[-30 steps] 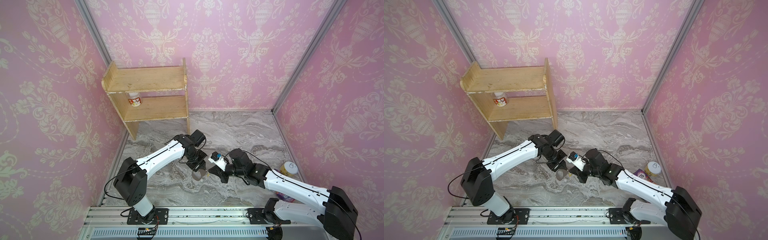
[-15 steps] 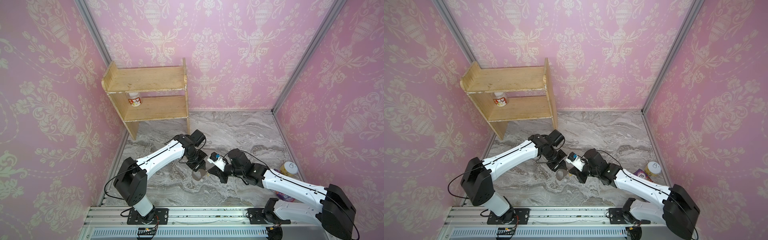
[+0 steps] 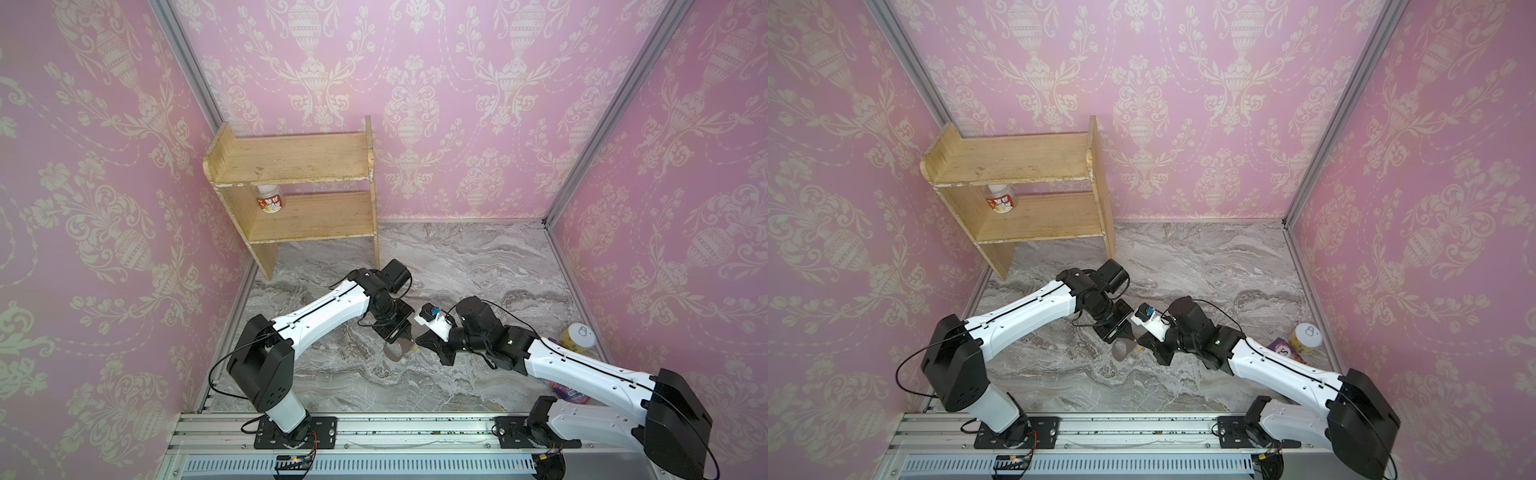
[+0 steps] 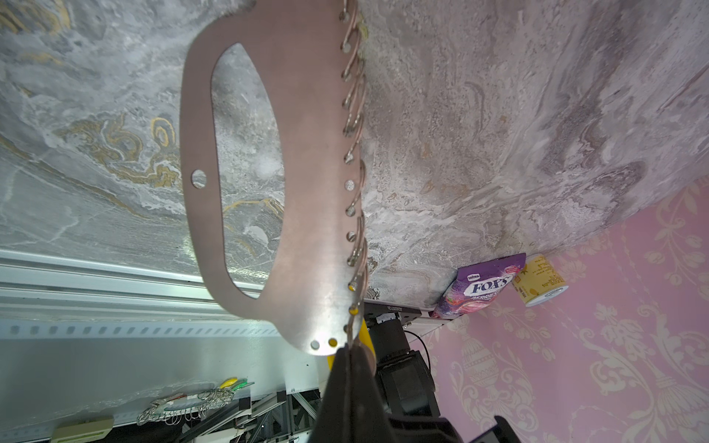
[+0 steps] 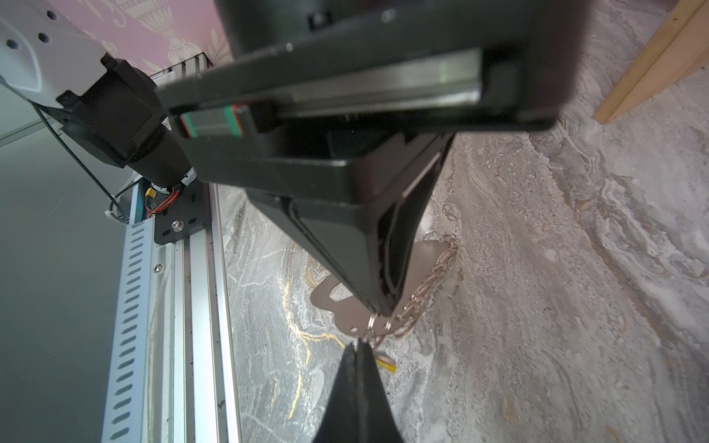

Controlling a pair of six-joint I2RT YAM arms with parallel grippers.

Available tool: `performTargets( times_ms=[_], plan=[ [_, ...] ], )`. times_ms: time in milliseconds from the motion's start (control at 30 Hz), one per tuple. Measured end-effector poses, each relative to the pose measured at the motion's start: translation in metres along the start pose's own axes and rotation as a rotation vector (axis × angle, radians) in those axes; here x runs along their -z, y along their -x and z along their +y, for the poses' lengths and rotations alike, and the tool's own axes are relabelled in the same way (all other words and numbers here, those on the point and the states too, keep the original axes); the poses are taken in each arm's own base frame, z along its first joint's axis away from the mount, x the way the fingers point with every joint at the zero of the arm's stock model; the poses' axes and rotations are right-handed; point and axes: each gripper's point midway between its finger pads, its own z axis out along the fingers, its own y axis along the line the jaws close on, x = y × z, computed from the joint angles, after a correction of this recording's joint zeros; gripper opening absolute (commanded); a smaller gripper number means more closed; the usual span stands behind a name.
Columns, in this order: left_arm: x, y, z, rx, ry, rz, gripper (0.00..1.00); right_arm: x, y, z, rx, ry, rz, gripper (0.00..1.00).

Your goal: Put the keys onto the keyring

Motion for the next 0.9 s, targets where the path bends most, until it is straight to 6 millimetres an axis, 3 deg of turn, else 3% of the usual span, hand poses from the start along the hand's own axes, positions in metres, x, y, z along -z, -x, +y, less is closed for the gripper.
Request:
performTargets(
  times_ms=[900],
  plan=[
    [0.0,0.0001,0.0001,0.0,0.0,0.0,0.0,0.0006,0.0001,0.0023,-0.001,0.012,0.0,0.0]
  ],
)
